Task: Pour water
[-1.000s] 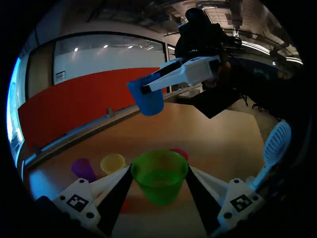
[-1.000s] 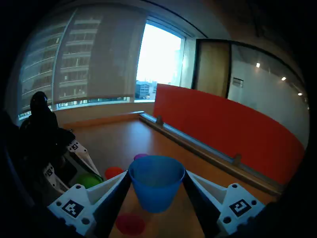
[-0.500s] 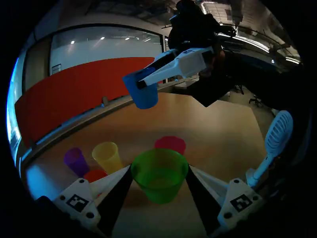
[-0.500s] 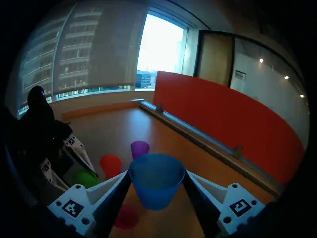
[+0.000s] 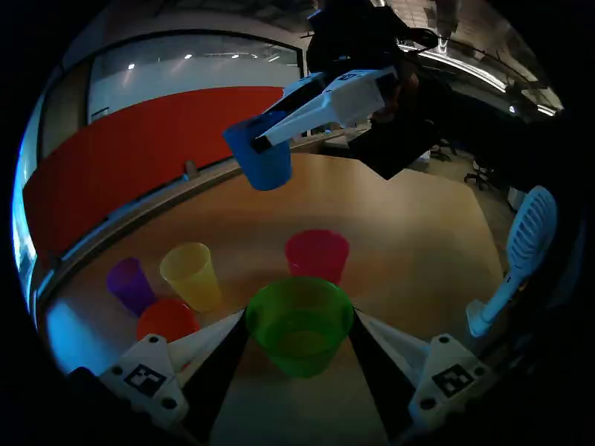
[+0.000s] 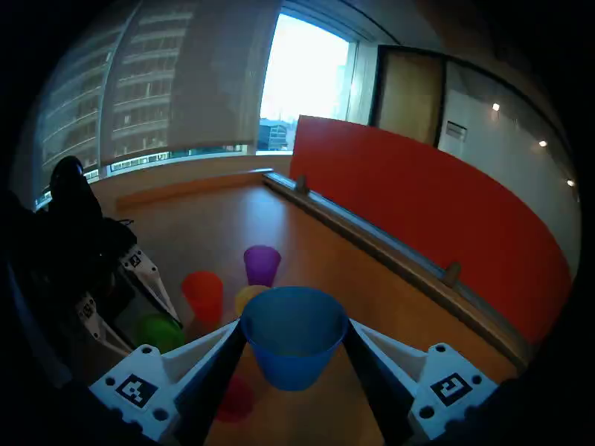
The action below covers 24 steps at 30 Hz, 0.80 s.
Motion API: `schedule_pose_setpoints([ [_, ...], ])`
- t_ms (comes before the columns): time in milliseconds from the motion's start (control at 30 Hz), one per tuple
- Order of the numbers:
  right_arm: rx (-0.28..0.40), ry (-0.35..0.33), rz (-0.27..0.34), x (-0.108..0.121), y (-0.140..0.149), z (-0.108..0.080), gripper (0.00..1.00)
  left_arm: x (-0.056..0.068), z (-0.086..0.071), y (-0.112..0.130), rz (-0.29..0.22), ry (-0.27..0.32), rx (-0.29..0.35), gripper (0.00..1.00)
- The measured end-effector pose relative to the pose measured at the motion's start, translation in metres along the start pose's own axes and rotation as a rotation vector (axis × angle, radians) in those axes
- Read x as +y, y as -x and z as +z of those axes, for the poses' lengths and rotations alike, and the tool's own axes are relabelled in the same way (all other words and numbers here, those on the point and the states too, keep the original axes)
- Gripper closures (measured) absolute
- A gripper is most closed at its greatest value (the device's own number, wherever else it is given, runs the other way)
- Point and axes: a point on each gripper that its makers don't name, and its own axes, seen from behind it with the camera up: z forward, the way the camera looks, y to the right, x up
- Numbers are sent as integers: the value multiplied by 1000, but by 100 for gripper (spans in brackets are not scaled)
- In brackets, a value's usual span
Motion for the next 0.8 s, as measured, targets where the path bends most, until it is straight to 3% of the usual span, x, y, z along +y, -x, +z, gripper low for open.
schedule_pose_setpoints([
  [800,-53,12,16,13,31,18,8,-3,11,20,-30,17,-34,11],
])
